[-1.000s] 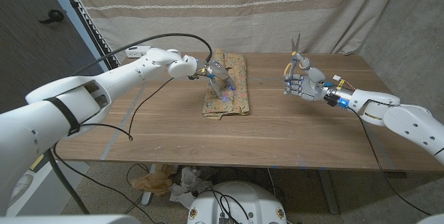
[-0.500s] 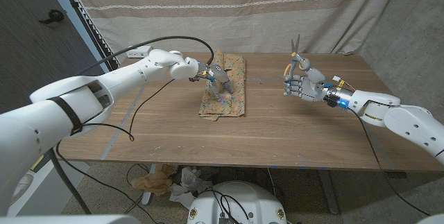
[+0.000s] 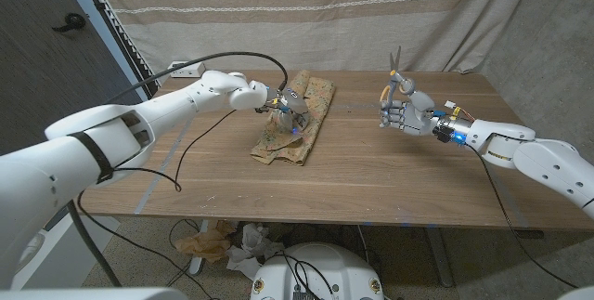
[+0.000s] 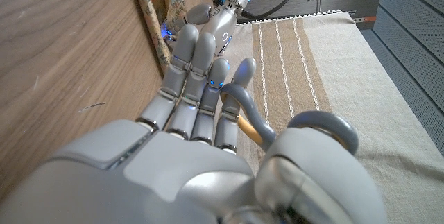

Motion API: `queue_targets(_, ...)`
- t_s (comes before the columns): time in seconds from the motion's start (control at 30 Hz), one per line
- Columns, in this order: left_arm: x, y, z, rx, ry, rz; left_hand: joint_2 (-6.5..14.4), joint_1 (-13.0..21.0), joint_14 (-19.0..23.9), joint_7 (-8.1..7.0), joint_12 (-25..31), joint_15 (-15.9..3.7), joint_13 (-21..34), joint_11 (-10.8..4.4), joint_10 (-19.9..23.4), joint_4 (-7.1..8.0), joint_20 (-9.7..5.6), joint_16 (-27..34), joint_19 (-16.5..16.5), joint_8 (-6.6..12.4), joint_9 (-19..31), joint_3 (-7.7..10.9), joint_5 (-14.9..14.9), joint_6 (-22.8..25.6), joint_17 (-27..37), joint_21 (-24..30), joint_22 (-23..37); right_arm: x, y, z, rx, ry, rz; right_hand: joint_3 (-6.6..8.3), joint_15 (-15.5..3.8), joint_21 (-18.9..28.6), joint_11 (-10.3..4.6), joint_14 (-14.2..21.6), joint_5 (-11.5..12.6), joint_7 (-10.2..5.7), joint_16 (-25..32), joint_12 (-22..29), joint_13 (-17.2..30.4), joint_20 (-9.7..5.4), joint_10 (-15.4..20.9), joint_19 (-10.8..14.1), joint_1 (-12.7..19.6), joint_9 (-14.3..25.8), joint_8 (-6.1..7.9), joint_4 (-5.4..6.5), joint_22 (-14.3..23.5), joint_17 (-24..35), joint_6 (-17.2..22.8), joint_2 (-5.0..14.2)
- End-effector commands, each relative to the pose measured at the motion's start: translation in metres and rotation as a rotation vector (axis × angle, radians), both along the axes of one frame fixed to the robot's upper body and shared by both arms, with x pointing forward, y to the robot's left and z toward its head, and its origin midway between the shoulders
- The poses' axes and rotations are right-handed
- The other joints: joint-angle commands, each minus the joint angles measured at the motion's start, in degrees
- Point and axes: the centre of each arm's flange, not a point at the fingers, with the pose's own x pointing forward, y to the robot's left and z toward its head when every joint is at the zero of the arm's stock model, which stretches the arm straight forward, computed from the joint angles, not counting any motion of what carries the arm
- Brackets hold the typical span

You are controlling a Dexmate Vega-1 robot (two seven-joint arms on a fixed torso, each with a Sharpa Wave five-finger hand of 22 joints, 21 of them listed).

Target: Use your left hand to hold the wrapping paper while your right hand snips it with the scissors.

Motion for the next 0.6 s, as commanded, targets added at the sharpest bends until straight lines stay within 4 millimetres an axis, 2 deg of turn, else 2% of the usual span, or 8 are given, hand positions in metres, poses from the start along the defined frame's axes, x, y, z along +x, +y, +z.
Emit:
queue_targets(0.03, 0.004, 0.001, 0.004, -0.083, 0.013, -0.025, -0.5, -1.2, 4.7, 1.40, -1.2, -0.45, -0.2, 0.02, 0.7, 1.18, -6.92, -0.9, 0.4, 0.42, -4.1, 1.99, 0.2, 6.9, 3.0, 4.1, 4.1, 0.004, -0.004, -0.001, 0.002, 0.003, -0.014, 0.11, -2.37, -0.1, 0.29, -1.1, -0.1, 2.87, 0.6, 0.4, 0.0, 0.01, 0.9, 0.2, 0.5, 0.2, -0.14, -0.39, 0.2, 0.1, 2.6, 0.13)
queue_targets(0.07, 0.005, 0.002, 0.006, -0.106, 0.015, -0.020, -1.4, -4.5, 5.9, 1.71, -1.7, -0.42, -0.9, -0.16, 1.5, 2.75, -7.11, -1.5, 0.1, 0.05, -4.7, 1.75, 0.9, 7.4, 3.5, 4.8, 4.5, 0.004, -0.004, -0.001, 0.003, 0.002, -0.017, 0.14, -2.28, -0.1, 0.31, -1.0, -0.1, 2.85, 0.6, 0.5, 0.2, -0.01, 0.8, 0.2, 0.5, 0.1, -0.17, -0.41, 0.2, 0.0, 2.6, 0.17)
queue_targets(0.1, 0.006, 0.004, 0.010, -0.138, 0.022, -0.015, -1.5, -4.9, 6.7, 1.82, -2.1, -0.34, -1.4, -0.10, 2.0, 2.95, -6.93, -2.3, -0.2, -1.42, -7.2, 2.34, 1.8, 7.6, 3.7, 5.4, 5.0, 0.004, -0.004, -0.001, 0.005, 0.001, -0.016, 0.18, -2.41, 0.0, 0.28, -1.1, -0.1, 2.85, 0.7, 0.5, 0.0, 0.00, 0.9, 0.2, 0.6, 0.3, -0.09, -0.44, 0.2, 0.2, 2.6, 0.21)
queue_targets(0.23, 0.009, 0.012, 0.023, -0.288, 0.065, -0.001, 3.1, -10.0, 8.4, 0.65, -2.3, -0.21, -1.6, -0.05, 2.5, 7.58, -6.48, -2.9, -0.5, -3.78, -7.5, 3.33, 3.3, 2.6, 4.7, 6.1, 5.3, 0.005, -0.005, -0.001, 0.009, -0.003, -0.014, 0.28, -2.51, 0.0, 0.31, -1.2, -0.1, 2.81, 0.7, 0.5, 0.0, 0.01, 0.9, 0.1, 0.8, 0.1, -0.20, -0.52, 0.3, 0.2, 2.6, 0.35)
queue_targets(0.3, 0.009, 0.016, 0.029, -0.359, 0.086, 0.003, 4.4, -11.4, 8.3, 0.49, -1.2, -0.20, -0.7, -0.15, 4.4, 8.86, -6.10, -2.9, -0.9, -4.73, -7.1, 3.77, 3.8, 0.4, 5.7, 6.2, 5.3, 0.006, -0.005, 0.000, 0.009, -0.004, -0.014, 0.29, -2.43, 0.0, 0.30, -1.1, -0.1, 2.88, 0.7, 0.6, 0.0, -0.02, 0.9, 0.1, 0.8, 0.0, -0.20, -0.54, 0.3, 0.1, 2.7, 0.36)
queue_targets(0.4, 0.010, 0.020, 0.035, -0.450, 0.113, 0.014, 5.5, -11.9, 7.7, -0.04, -0.8, -0.19, 0.3, -0.22, 4.3, 9.48, -5.76, -2.9, -1.5, -5.36, -6.8, 4.29, 4.1, -0.9, 6.6, 6.2, 5.3, 0.007, -0.004, 0.000, 0.010, -0.007, -0.010, 0.34, -2.28, 0.1, 0.30, -1.2, -0.1, 2.85, 0.7, 0.6, 0.0, 0.03, 0.9, 0.1, 0.9, -0.1, -0.26, -0.61, 0.4, 0.1, 2.7, 0.39)
queue_targets(0.5, 0.011, 0.024, 0.038, -0.536, 0.148, 0.026, 8.6, -13.5, 5.8, -0.72, 0.3, -0.15, 4.2, -0.23, 2.5, 11.18, -4.97, -2.0, -2.4, -6.91, -4.9, 5.54, 4.7, -4.8, 10.4, 6.5, 5.0, 0.007, -0.003, 0.001, 0.010, -0.010, -0.008, 0.39, -2.35, 0.1, 0.33, -1.2, -0.1, 2.75, 0.7, 0.7, 0.0, 0.03, 0.9, 0.1, 0.9, 0.1, -0.15, -0.64, 0.4, -0.1, 2.7, 0.47)
queue_targets(0.6, 0.012, 0.027, 0.039, -0.605, 0.180, 0.031, 10.9, -15.5, 1.4, -1.13, 1.6, -0.02, 11.3, -0.22, -0.7, 11.71, -4.24, 2.2, -3.9, -5.24, 3.1, 6.91, 4.5, -8.3, 21.2, 7.7, 5.1, 0.008, -0.002, 0.001, 0.008, -0.009, -0.006, 0.39, -2.42, 0.1, 0.29, -1.0, -0.1, 2.72, 0.7, 0.7, 0.0, 0.02, 0.9, 0.1, 0.9, 0.2, -0.10, -0.65, 0.4, -0.1, 2.7, 0.48)
